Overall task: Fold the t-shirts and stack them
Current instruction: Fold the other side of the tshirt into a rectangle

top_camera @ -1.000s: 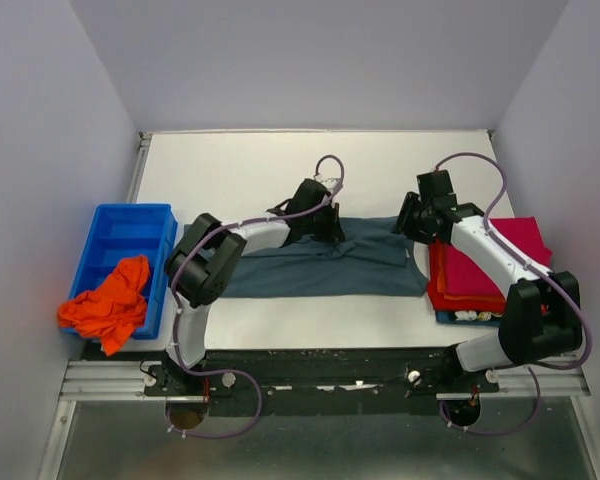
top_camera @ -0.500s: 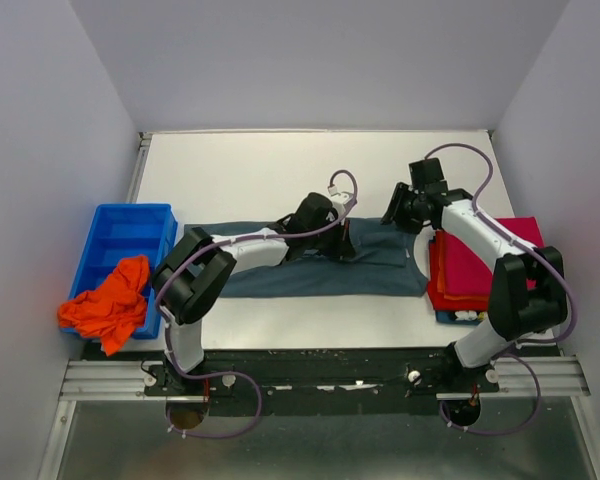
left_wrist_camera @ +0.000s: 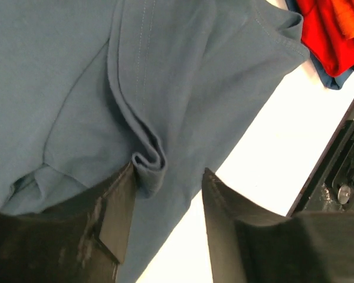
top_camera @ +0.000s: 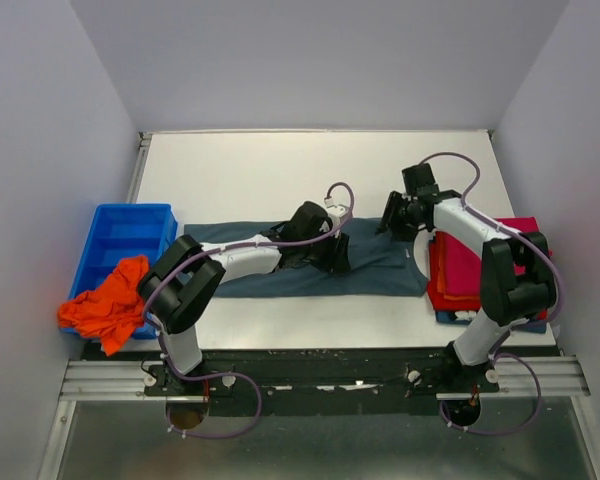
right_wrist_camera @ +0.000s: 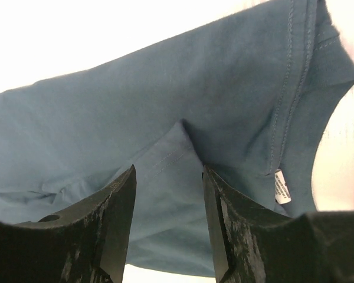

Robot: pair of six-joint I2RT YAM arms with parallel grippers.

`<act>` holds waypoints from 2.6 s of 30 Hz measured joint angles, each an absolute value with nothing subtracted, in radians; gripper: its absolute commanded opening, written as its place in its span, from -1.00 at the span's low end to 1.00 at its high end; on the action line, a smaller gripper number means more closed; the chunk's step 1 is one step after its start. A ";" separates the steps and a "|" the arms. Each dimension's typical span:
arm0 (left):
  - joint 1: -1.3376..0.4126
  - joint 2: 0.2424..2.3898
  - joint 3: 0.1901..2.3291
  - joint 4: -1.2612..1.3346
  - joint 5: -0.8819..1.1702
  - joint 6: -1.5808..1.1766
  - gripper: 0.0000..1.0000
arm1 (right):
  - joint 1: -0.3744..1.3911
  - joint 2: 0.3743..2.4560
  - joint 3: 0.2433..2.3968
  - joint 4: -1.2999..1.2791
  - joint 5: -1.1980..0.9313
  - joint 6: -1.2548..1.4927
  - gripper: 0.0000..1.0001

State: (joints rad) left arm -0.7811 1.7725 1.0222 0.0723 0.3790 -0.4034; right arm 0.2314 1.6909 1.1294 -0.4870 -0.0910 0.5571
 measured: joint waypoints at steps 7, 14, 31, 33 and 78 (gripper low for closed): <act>-0.780 1.740 1.024 0.026 0.366 -0.398 0.29 | 0.231 1.687 1.045 -0.454 -0.160 0.559 0.14; -0.751 1.723 1.121 -0.002 0.310 -0.405 0.33 | 0.231 1.487 0.841 -0.449 -0.241 0.561 0.14; -0.732 2.164 1.611 -0.153 0.281 -0.447 -0.04 | 0.231 1.589 1.001 -0.395 -0.198 0.593 -0.07; -0.727 2.203 1.646 -0.179 0.292 -0.455 -0.04 | 0.231 1.630 1.001 -0.384 -0.198 0.604 -0.07; -0.686 2.291 1.715 -0.209 0.418 -0.509 -0.01 | 0.425 1.193 0.652 -0.540 -0.266 0.712 0.04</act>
State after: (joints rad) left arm -0.6865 2.2906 1.7145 -0.2092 0.4175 -0.5091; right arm 0.4248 1.1931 0.6521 -0.5404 -0.2657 0.7116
